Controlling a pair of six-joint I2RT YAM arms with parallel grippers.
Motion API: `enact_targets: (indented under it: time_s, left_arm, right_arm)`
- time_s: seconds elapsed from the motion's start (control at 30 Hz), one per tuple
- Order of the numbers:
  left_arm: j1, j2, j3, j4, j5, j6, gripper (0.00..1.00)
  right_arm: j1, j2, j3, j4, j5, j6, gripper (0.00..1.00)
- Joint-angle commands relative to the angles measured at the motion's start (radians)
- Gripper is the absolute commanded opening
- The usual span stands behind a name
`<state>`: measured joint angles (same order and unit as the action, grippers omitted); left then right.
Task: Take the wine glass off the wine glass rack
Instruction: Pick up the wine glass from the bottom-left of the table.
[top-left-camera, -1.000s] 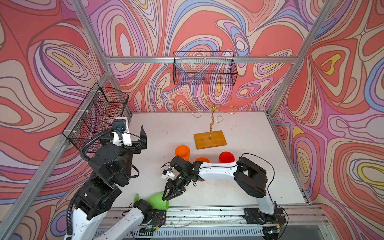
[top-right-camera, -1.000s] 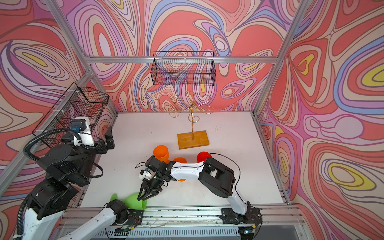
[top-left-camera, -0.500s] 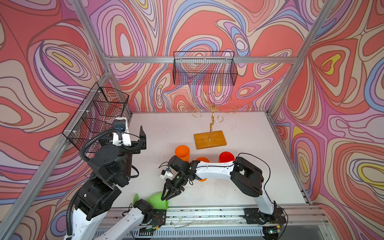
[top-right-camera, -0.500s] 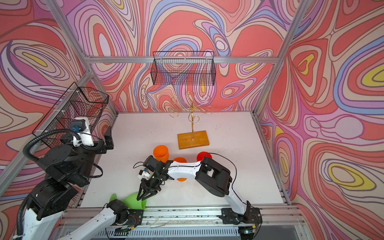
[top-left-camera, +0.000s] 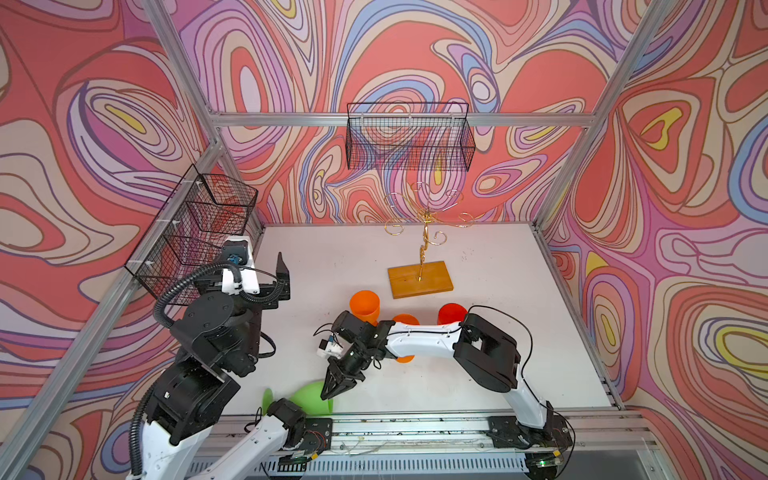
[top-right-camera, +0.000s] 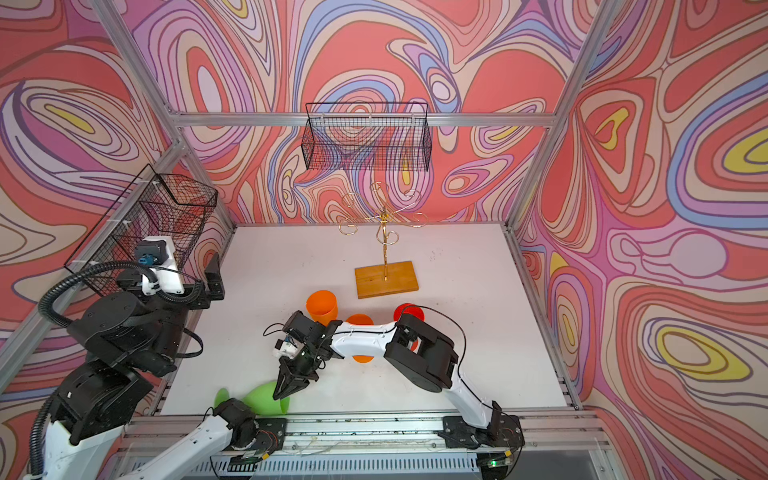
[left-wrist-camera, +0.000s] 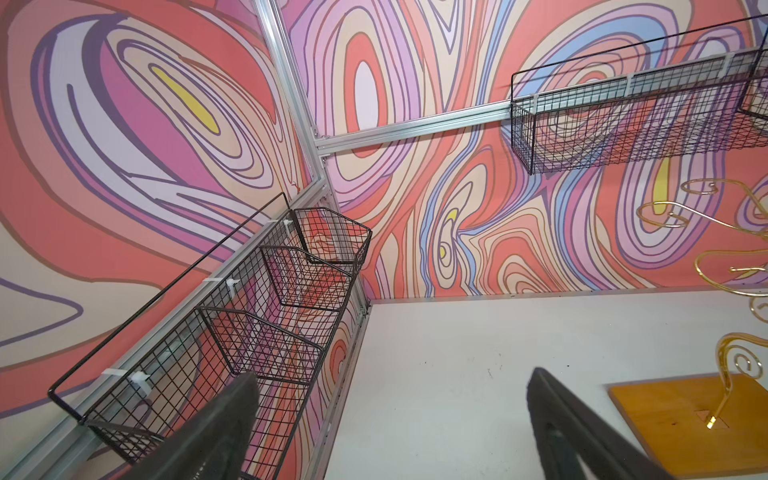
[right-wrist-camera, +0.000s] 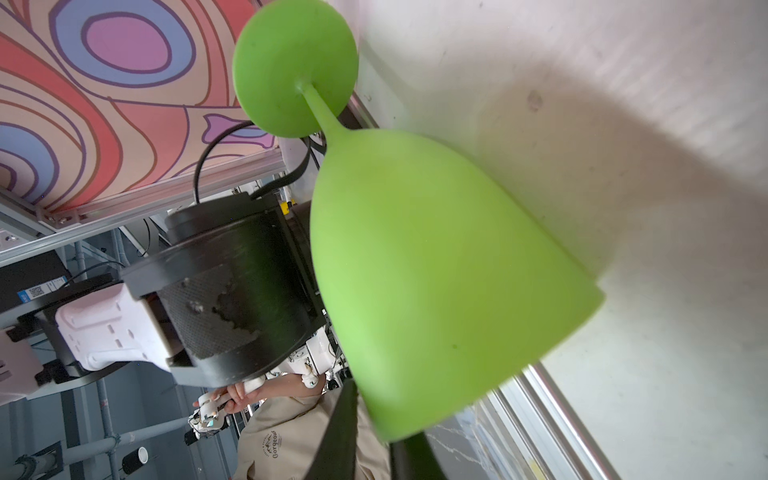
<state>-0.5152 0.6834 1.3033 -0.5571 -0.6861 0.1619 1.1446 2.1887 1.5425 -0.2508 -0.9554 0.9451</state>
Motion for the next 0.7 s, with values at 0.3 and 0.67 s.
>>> enact_targets:
  time_s: [0.3, 0.67]
  left_arm:
    - [0.007, -0.009, 0.013, 0.0, -0.02, 0.015, 1.0]
    - [0.006, -0.009, 0.014, 0.002, -0.023, 0.023, 1.0]
  right_arm:
    - [-0.014, -0.003, -0.011, 0.056, 0.02, 0.009, 0.0]
    - [-0.017, -0.067, 0.075, -0.2, 0.155, -0.185, 0.0]
